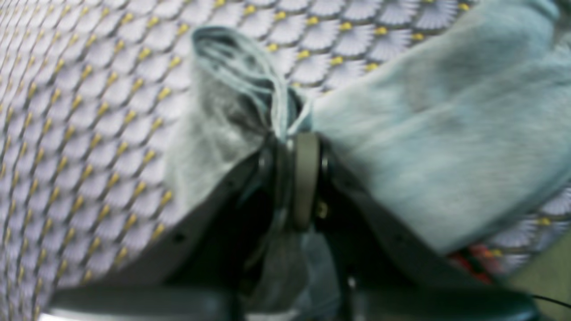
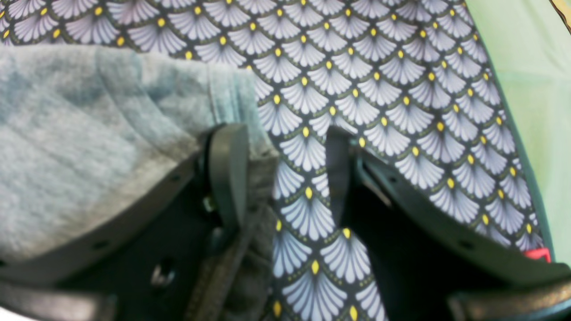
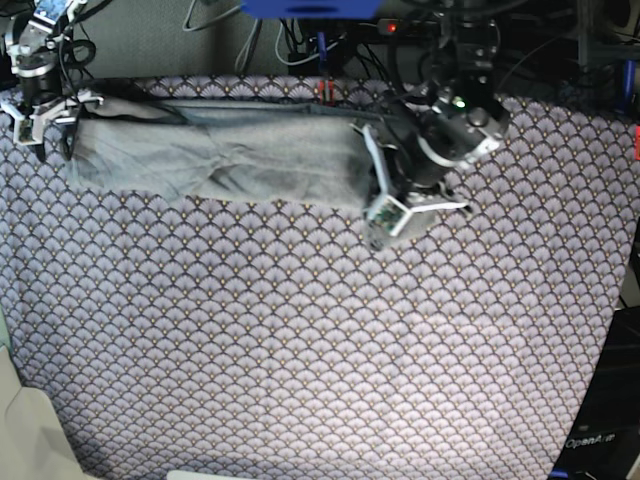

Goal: Fold the T-shirt properly
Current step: 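Carry the strip's end with the left gripper toward the strip's middle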

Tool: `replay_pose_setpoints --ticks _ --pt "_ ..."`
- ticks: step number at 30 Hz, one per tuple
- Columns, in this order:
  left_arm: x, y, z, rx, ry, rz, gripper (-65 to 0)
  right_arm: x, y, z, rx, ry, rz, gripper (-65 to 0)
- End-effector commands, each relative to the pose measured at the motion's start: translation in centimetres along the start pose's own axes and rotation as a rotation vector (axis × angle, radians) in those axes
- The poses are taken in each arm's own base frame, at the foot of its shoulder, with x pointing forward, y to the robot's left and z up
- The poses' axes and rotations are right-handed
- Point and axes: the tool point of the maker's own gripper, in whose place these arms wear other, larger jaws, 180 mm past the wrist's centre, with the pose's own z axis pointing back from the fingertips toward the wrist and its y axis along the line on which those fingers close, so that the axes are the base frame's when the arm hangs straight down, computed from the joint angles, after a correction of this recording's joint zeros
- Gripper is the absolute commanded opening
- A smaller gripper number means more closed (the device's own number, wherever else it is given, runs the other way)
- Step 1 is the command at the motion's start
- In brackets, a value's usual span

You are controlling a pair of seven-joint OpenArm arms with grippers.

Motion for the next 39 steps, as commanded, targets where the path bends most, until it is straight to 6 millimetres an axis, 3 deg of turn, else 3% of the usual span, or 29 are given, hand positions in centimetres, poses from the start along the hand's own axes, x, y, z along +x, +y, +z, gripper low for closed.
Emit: replay_pose_setpoints --ticks 1,6,15,39 --pt "2.1 -0.6 0.0 -0.017 -0.07 -0.009 -65.0 1.4 -0.9 0.0 -0.016 -0.048 0.014 -35.9" --pt "4.1 -4.2 -0.4 -0.111 -0.112 -0.071 -65.0 1.3 -0.9 0.0 -0.016 -0.045 0.014 -35.9" --pt "4.4 -9.9 -1.9 -0.271 -0.106 -0.146 -65.0 1.4 -0.9 0.0 -0.016 -0.048 0.014 -35.9" --pt "5.7 -10.4 -3.0 -0.292 -0.118 -0.138 -65.0 1.4 -0.9 0.1 -0.016 -0.05 0.014 -35.9"
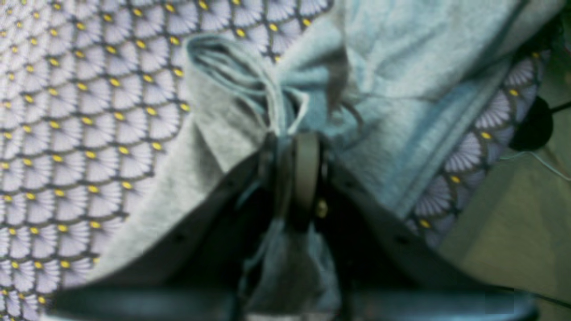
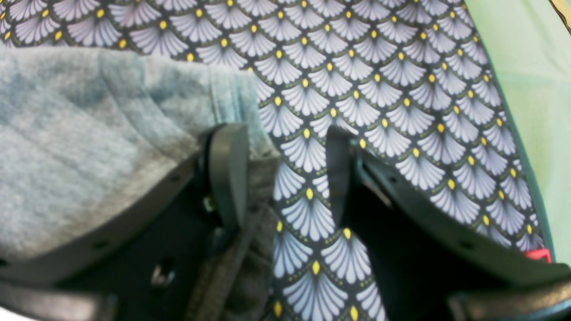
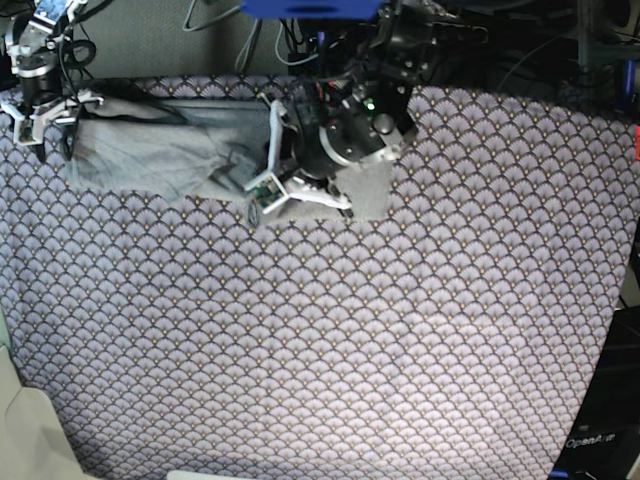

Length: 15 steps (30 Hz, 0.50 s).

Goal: Fold the T-shirt properly
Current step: 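Carry the strip's end with the left gripper toward the strip's middle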

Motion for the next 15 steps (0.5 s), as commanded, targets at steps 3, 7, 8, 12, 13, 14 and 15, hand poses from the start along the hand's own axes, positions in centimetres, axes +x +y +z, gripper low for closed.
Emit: replay_pose_setpoints --ticks 3,7,8,12,13,14,15 --pt "1.6 -0.1 0.2 -0.003 -0.058 0.003 -64.0 1.5 -0.9 0.0 -0.017 -0.052 0.013 -35.9" --pt "1.7 -0.2 0.4 -0.004 -0.064 0.006 -46.3 1.5 -0.9 0.0 -0.017 -0.052 0.013 -35.9" --pt "1.7 -0.3 0.4 -0.004 -0.066 0.007 -41.6 1.5 -0.9 0.0 -0.017 -0.052 0.013 -35.9" --pt "2.0 -0.4 0.5 -0.012 -0.083 0.015 -32.5 1.4 -0.9 0.1 -0.015 -0.049 0.014 -35.9" --pt "2.3 -0.5 0.5 -0.022 -0.098 0.024 -32.8 1.3 -0.9 0.1 -0.014 -0.047 0.014 -35.9" --pt "2.6 -0.6 0.5 -0.031 -0.11 0.033 -33.0 1.2 -0.9 0.2 -0.014 -0.046 0.014 -35.9" --pt "2.8 -0.7 0.6 -0.04 -0.121 0.04 -33.0 1.2 -0.9 0.2 -0.014 -0.046 0.014 -35.9"
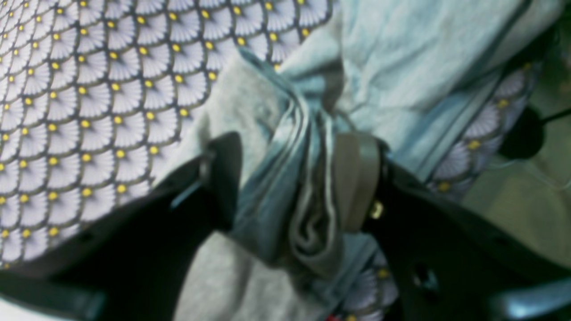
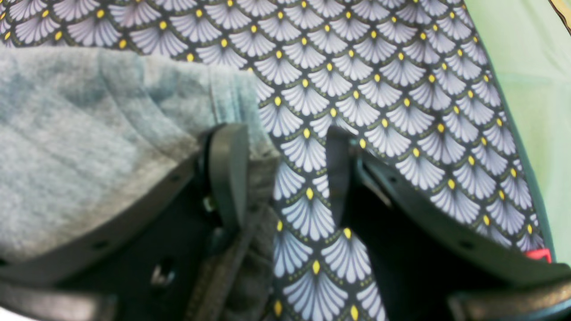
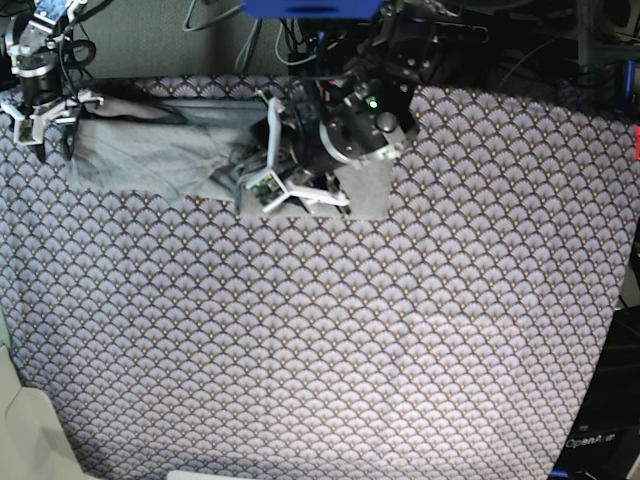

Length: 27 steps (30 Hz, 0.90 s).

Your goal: Fold the T-shirt properly

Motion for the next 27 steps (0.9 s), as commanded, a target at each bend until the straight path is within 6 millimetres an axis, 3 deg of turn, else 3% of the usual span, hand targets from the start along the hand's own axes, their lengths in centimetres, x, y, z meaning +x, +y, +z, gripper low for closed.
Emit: replay_pose_setpoints --ticks 1,5,10,13,17,21,27 --pt "2.1 -0.1 0.3 -0.009 -0.076 0.005 -33.0 1.3 -0.9 0.1 -0.014 -0.045 0.014 -35.9" --pt "3.2 0.0 0.9 -0.022 -0.125 0.026 -33.0 1.3 -0.9 0.1 -0.016 -0.045 0.014 -35.9" --pt "2.9 1.3 2.9 0.008 -0.143 -0.002 -33.0 1.5 -1.1 0.0 -0.02 -0.051 0.015 -35.9" --pt "0.9 4.4 3.8 0.087 -0.109 0.053 -33.0 1.8 -1.2 0.0 -0.023 -0.058 0.021 -35.9" --pt "-4.1 7.8 4.1 0.164 -0.021 0.189 -33.0 3.2 -1.5 0.2 -0.031 -0.083 0.049 -35.9" --pt "-7.9 8.1 3.3 0.156 0.054 0.269 -33.0 5.1 -1.8 0.4 -0.04 -0.123 0.086 -35.9" --pt "-10.1 7.4 2.0 0.116 0.113 0.307 -33.0 7.6 -3.8 1.4 -0.102 -0.188 0.069 -35.9"
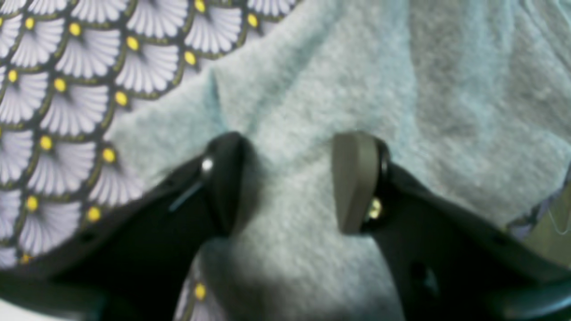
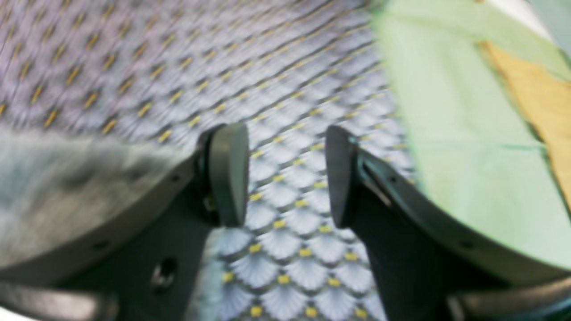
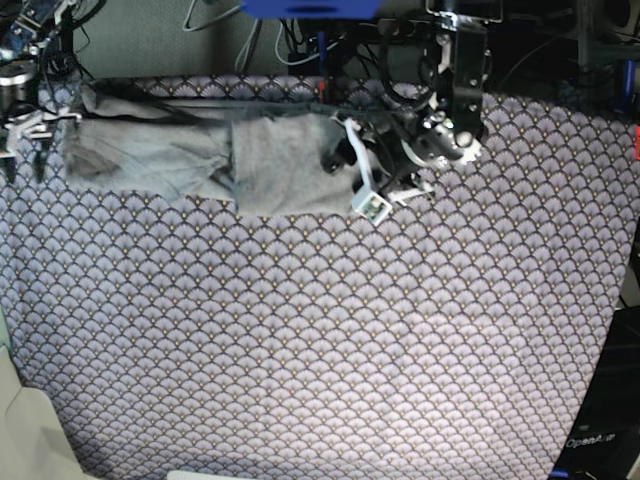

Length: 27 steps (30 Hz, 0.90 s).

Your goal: Fold the T-shirt properly

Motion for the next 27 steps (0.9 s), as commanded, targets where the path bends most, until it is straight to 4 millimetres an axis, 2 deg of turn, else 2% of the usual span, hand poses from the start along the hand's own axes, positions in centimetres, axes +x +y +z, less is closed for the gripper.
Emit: replay_pose_setpoints --ticks 1,5,8,10,15,22,25,27 --pt "0.3 0.2 -0.1 0.0 0.007 -0.009 -33.0 1.7 -0.9 -0.1 -0.013 -0.038 0.017 -35.9" --pt "-1.1 0.9 -0.4 0.0 0.046 0.002 -32.8 2.6 -2.7 -0.5 -0.015 0.062 0.024 -35.9" --pt "-1.5 1.5 -0.1 0.011 0.057 -0.01 -32.8 1.6 -2.9 -0.8 0.041 0.191 0.012 -35.9" --pt "-1.5 1.6 0.0 0.013 0.058 -0.013 -32.8 0.9 -2.6 -0.8 0.091 0.274 -0.027 -35.9" --pt "-1.9 2.2 0.3 0.024 0.069 -0.024 -32.8 1.0 -1.5 -0.3 0.256 0.409 -0.165 -35.8" --pt "-1.9 2.2 0.3 0.024 0.069 -0.024 -32.8 3.2 1.0 0.9 0.483 0.449 -0.322 -35.7" --pt "-1.9 2.2 0.3 0.024 0.069 -0.024 -32.8 2.7 1.6 1.4 0.551 0.466 -0.437 -31.6" --pt "-1.9 2.2 0.4 0.024 0.07 -0.024 -32.8 1.3 1.3 1.4 0.558 0.49 -0.528 -26.8"
